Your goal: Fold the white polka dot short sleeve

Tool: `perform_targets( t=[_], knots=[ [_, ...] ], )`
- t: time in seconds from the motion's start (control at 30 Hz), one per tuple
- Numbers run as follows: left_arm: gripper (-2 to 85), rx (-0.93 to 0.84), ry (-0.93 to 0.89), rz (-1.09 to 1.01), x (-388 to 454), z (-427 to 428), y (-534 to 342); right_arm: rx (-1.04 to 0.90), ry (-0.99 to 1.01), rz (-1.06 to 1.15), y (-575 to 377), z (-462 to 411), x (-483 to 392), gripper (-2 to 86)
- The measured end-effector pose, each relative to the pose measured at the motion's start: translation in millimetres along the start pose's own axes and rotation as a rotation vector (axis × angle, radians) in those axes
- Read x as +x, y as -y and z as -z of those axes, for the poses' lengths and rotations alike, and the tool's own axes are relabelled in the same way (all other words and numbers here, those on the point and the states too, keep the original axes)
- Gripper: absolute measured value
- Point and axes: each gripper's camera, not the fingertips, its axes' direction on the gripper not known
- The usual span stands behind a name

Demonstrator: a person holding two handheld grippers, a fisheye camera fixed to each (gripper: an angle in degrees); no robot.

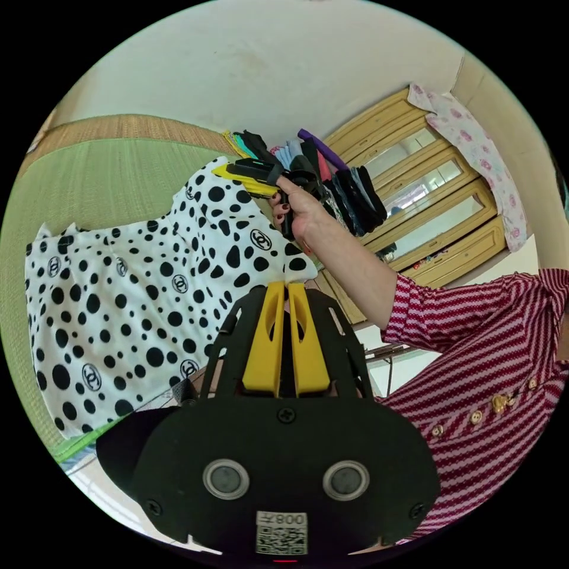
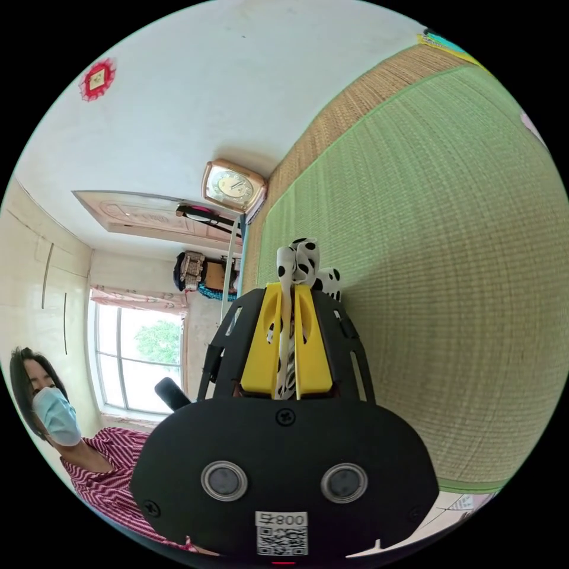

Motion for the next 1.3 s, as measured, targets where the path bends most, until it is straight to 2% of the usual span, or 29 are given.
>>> perform_targets(
  t=[0.27, 0.57, 0.93, 1.3],
  knots=[
    [0.8, 0.189, 0.032, 0.225, -56, 128, -76, -0.022, -0.017, 0.066, 0, -76, -82, 3.2],
    [0.8, 0.332, 0.032, 0.423, -117, 227, -143, -0.125, -0.084, 0.096, 12, -189, -147, 3.1],
    [0.9, 0.402, -0.043, 0.603, -185, 292, -184, -0.24, -0.197, 0.053, 34, -304, -179, 3.3],
    [1.1, 0.448, -0.125, 0.744, -228, 344, -210, -0.273, -0.187, 0.0, 53, -354, -187, 4.3]
  ],
)
